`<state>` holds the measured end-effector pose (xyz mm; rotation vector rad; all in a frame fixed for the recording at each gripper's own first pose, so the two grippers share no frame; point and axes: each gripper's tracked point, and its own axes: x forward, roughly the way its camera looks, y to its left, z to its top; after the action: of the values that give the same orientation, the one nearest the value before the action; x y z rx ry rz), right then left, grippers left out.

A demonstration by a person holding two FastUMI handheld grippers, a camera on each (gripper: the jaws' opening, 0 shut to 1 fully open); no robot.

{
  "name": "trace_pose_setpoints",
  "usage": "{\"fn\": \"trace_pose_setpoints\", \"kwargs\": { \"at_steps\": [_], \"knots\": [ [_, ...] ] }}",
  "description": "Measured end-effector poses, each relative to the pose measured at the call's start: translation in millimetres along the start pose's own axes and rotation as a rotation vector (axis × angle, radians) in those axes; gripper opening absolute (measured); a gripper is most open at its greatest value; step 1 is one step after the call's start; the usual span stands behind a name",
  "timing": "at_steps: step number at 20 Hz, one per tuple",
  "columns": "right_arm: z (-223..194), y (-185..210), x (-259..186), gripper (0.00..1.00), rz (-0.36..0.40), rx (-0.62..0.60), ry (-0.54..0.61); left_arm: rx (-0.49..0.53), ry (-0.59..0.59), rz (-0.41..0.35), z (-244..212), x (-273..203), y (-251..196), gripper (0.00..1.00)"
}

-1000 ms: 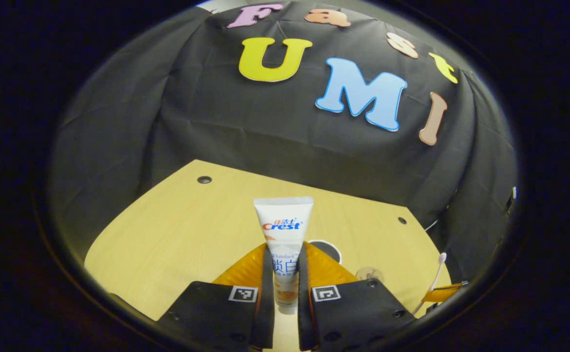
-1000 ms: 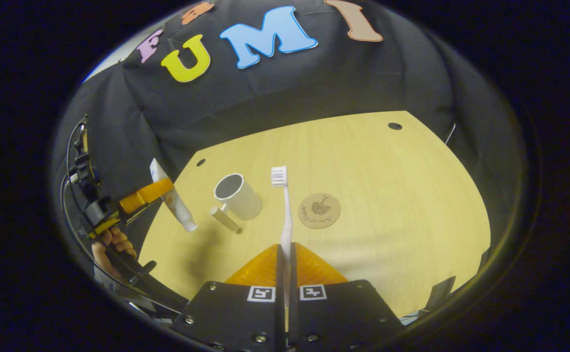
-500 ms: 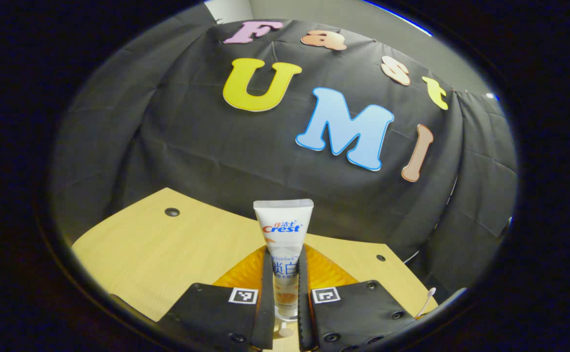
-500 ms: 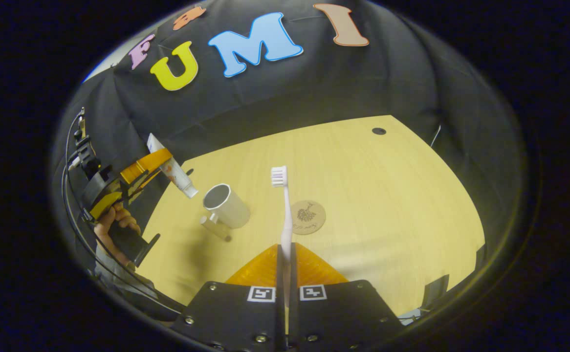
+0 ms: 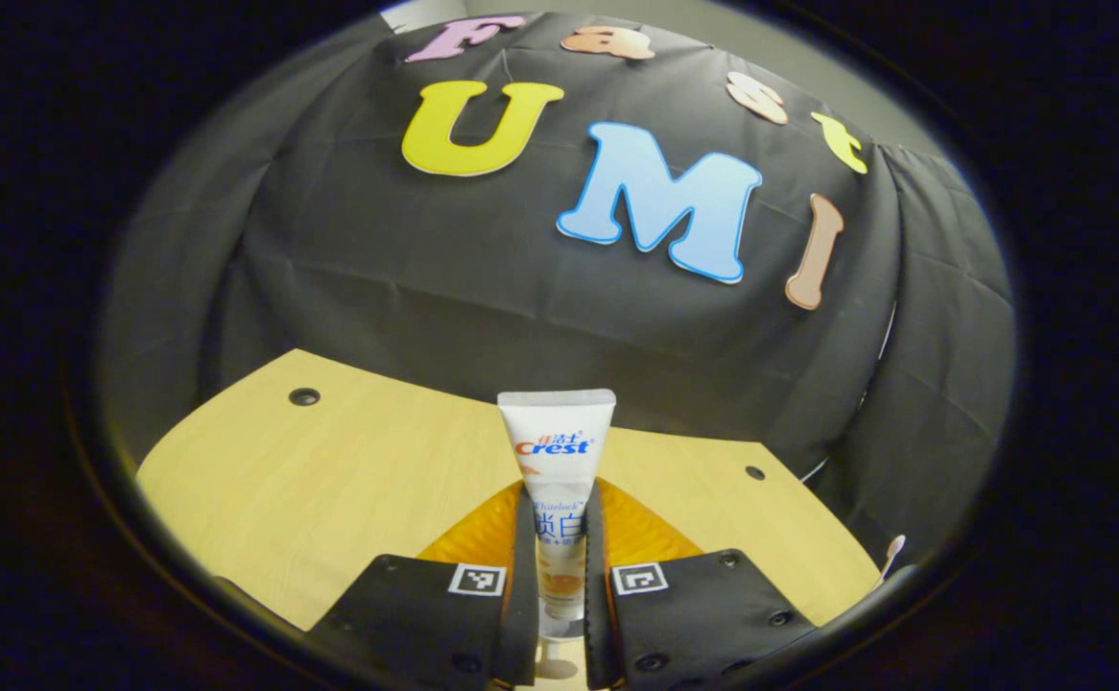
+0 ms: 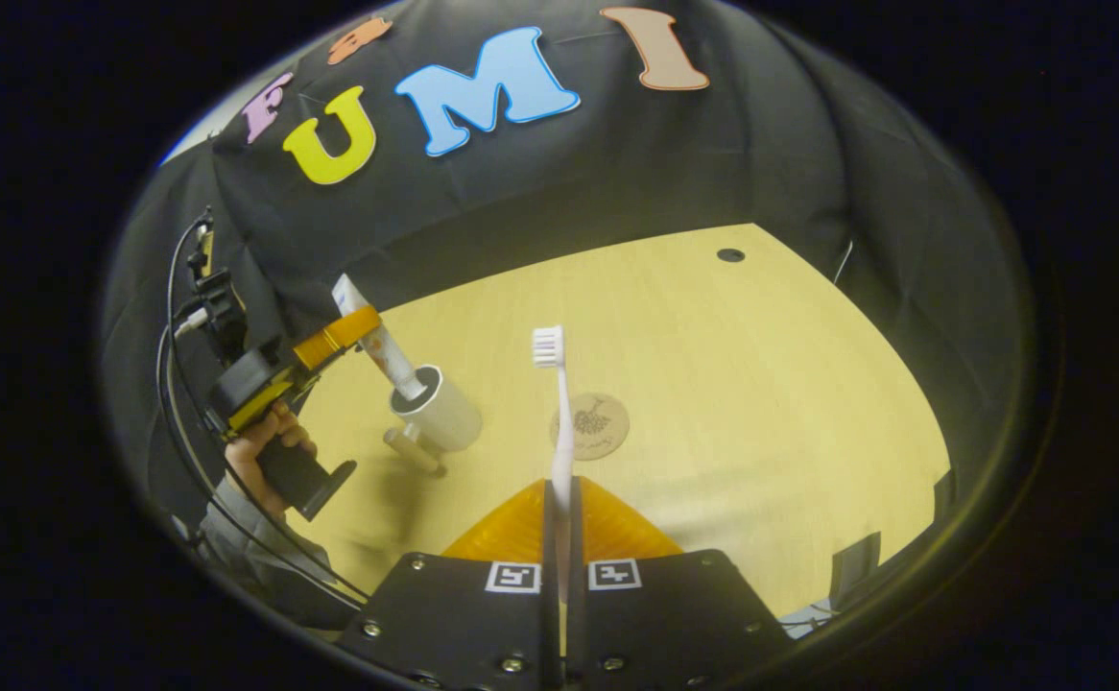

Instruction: Put the toothbrush and toothpaste on the desktop into the cup, then pick up the cup and place it on the coaster on the desktop.

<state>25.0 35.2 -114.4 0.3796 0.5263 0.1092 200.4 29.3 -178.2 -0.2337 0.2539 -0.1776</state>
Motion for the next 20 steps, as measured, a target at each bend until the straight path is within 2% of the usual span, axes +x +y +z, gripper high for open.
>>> {"fn": "trace_pose_setpoints", "kwargs": {
  "at_steps": [9,10,11,13,14,19,20],
  "knots": [
    [0,4,3,0.04,0.017,-0.009,0.012,0.014,0.079,0.010,-21,6,4,0.36],
    [0,4,3,0.04,0.018,-0.011,0.013,0.016,0.099,0.006,-25,3,2,0.42],
    [1,5,3,0.04,0.022,-0.013,0.014,0.022,0.102,0.012,-28,4,4,0.38],
    [2,5,3,0.04,0.028,-0.019,0.014,0.035,0.110,0.010,-33,2,1,0.54],
    [3,6,4,0.04,0.031,-0.022,0.014,0.038,0.130,0.008,-38,-1,1,0.65],
    [12,11,6,0.04,0.056,-0.030,0.009,0.069,0.126,0.002,-36,-8,-2,0.70],
    [16,15,9,0.04,0.064,-0.032,0.006,0.072,0.123,0.005,-36,-10,-1,0.83]
  ]
}}
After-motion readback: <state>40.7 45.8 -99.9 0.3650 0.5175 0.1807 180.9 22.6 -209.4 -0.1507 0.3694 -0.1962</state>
